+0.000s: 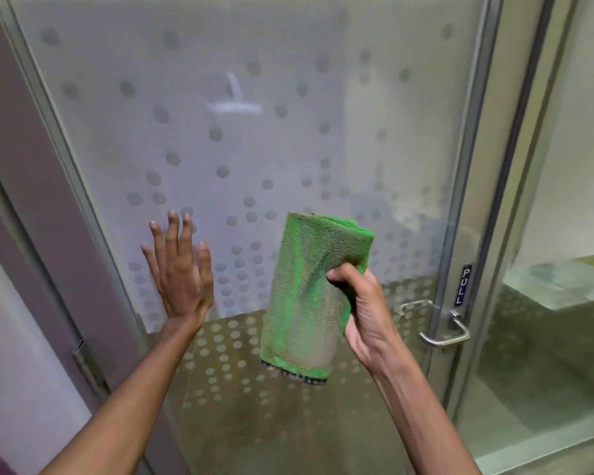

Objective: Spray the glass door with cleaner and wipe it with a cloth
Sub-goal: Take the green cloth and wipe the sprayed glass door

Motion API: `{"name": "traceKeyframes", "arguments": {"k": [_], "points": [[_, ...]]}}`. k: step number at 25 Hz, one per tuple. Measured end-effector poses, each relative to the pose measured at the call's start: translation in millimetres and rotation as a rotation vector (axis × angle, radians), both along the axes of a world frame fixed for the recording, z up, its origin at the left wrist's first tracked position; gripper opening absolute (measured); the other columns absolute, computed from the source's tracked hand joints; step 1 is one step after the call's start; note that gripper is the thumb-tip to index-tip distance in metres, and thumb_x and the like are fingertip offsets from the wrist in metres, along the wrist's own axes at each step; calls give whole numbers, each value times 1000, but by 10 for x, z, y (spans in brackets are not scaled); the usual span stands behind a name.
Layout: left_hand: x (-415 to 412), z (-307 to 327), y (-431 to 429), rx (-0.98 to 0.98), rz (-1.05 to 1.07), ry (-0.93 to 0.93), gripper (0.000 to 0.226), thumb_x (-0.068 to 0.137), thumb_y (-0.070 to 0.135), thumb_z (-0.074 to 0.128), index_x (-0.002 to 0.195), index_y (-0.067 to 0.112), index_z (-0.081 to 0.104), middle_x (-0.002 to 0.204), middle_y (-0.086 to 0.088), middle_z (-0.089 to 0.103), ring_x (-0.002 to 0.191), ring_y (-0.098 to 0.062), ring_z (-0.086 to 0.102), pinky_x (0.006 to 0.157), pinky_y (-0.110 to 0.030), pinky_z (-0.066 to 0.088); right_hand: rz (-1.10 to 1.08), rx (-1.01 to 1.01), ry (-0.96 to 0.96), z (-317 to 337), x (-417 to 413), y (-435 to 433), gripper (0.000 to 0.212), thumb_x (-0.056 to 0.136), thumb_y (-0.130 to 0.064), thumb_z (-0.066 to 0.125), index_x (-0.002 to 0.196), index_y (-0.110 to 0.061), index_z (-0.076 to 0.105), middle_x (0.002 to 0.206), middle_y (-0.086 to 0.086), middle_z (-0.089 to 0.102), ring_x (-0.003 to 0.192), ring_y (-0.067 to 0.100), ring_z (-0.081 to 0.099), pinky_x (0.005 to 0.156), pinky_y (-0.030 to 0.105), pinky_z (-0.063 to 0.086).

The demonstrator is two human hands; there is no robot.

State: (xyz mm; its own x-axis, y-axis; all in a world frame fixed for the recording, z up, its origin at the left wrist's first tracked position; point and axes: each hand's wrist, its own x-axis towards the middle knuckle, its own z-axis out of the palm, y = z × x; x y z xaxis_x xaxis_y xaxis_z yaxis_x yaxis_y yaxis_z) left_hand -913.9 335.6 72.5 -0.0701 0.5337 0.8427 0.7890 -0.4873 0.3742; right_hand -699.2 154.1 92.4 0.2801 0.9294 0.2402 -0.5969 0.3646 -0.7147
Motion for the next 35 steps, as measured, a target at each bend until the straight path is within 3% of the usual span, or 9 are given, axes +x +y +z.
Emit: {"name": "traceKeyframes", "arguments": {"k": [4, 7, 10, 12, 15, 24, 27, 30, 35], "points": [[374, 179, -527, -224, -103, -236, 51, 107, 40, 35, 154, 20, 38, 163, 1, 35, 155, -21, 24, 126, -54, 1, 10, 15, -72, 241, 194, -305, 27, 73, -1, 63, 99, -8, 67, 91, 10, 69, 82, 23, 66, 80, 41, 57], [789, 151, -916, -306, -266, -167, 55, 103, 54, 31, 146, 23, 48, 151, 1, 50, 142, -23, 43, 121, -47, 26, 1, -1, -145, 354, 379, -493, 30, 77, 4, 62, 105, -6, 66, 97, 15, 68, 85, 25, 65, 77, 38, 58], [1265, 244, -1209, -586, -712, -325, 68, 98, 69, 26, 138, 26, 60, 146, 10, 55, 134, -19, 56, 114, -36, 38, -2, -23, -183, 432, 617, -644, 36, 76, 5, 63, 112, -2, 63, 101, 18, 67, 91, 29, 63, 80, 41, 58], [1599, 407, -1358, -784, -1110, -522, 65, 100, 68, 23, 126, 33, 72, 133, 4, 69, 123, -15, 65, 111, -42, 46, -24, -32, -199, 487, 857, -754, 44, 75, 3, 64, 119, 4, 59, 103, 18, 68, 92, 29, 64, 82, 43, 58], [2023, 691, -1537, -838, -1392, -630, 75, 99, 70, 20, 129, 22, 70, 132, -13, 69, 124, -28, 65, 103, -43, 54, -66, -48, -206, 559, 1261, -904, 47, 82, 5, 64, 128, 6, 55, 107, 20, 69, 96, 33, 65, 88, 48, 57], [3217, 1196, -1848, -924, -1518, -326, 72, 76, 63, 70, 139, 31, 59, 135, 4, 68, 119, -13, 68, 83, -28, 60, -234, -158, -347, 656, 2664, -1519, 54, 70, -1, 76, 122, -4, 61, 117, 25, 73, 97, 37, 71, 92, 54, 58], [3709, 1220, -1957, -994, -1503, -183, 39, 77, 41, 74, 115, 34, 75, 114, 6, 77, 101, -12, 74, 73, -23, 60, -269, -215, -369, 665, 3058, -1749, 61, 66, -3, 76, 124, -1, 59, 118, 28, 72, 98, 39, 70, 98, 61, 55], [4222, 1162, -2099, -1009, -1431, -240, 17, 70, 32, 76, 85, 25, 81, 80, 5, 76, 70, -7, 69, 58, -18, 55, -238, -242, -343, 625, 3423, -1965, 59, 70, -5, 76, 126, -4, 58, 109, 21, 75, 98, 36, 71, 95, 56, 58], [5011, 1029, -2221, -1037, -1498, -501, 8, 78, 19, 72, 84, 13, 71, 70, 6, 72, 60, -7, 65, 51, -17, 52, -267, -234, -342, 368, 4112, -2423, 58, 84, -24, 77, 138, -22, 56, 129, 13, 71, 114, 29, 70, 95, 45, 60]]}}
